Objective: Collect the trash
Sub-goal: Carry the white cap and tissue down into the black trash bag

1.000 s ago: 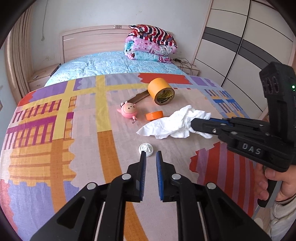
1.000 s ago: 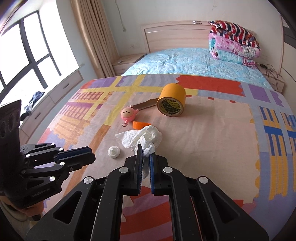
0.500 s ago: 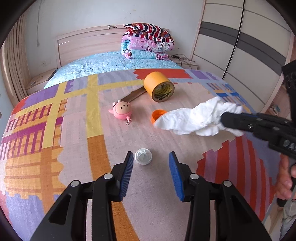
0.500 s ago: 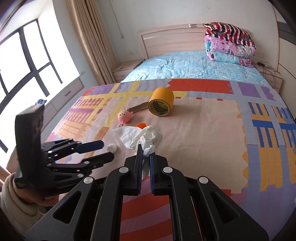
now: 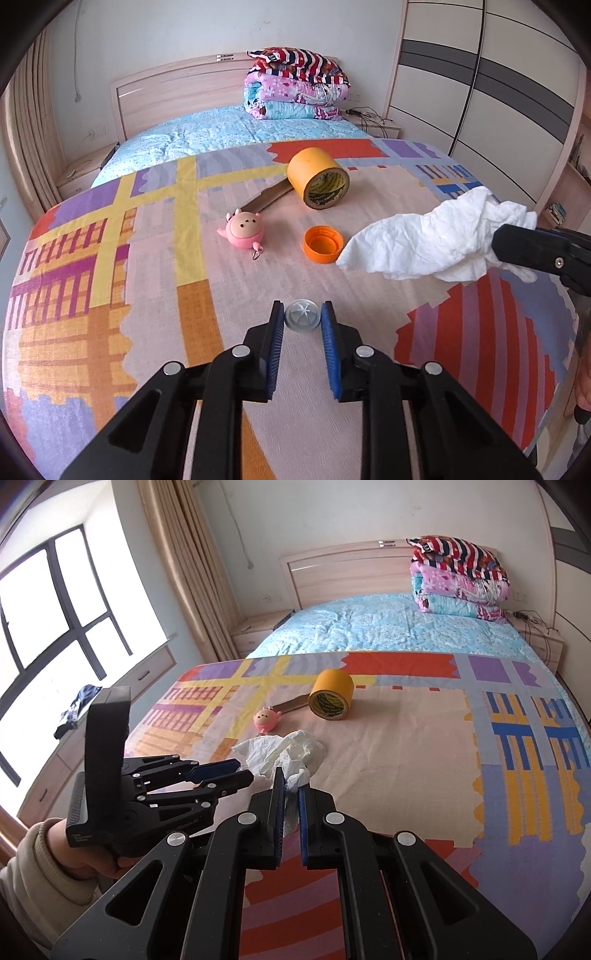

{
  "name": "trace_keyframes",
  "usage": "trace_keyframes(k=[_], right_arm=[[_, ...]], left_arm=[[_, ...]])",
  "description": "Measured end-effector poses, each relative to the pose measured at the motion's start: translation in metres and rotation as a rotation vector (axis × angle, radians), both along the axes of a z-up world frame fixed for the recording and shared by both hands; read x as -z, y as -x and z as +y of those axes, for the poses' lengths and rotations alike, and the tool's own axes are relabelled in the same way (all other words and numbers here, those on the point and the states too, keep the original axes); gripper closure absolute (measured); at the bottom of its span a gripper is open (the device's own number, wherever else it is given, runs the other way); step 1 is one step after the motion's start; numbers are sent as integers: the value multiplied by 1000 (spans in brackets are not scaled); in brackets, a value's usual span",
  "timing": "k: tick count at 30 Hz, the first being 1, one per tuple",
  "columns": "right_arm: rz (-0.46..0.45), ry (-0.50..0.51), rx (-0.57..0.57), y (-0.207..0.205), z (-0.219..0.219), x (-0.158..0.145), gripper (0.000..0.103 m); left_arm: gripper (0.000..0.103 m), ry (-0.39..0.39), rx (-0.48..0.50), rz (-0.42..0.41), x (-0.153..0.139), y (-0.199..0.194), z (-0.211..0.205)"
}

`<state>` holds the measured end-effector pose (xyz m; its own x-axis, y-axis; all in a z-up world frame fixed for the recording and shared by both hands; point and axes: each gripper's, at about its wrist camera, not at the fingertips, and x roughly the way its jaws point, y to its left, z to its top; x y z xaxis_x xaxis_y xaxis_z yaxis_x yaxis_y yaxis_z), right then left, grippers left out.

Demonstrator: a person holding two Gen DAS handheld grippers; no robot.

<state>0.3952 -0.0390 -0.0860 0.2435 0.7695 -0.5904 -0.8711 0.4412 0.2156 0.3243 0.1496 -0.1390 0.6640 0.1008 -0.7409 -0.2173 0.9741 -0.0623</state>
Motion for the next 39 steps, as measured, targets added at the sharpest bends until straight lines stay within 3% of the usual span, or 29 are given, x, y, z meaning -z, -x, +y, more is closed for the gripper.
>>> trace_keyframes(k=[14, 23, 39], right_arm=[[-33, -18, -18, 46, -34, -11, 96], [-58, -29, -38, 87, -72, -17, 96], [-34, 14, -141, 165, -113, 17, 95]], left_arm=[[83, -49, 39, -73, -51, 62, -41], [83, -48, 47, -119, -71, 126, -71], [83, 10, 59, -62, -25, 209, -116]])
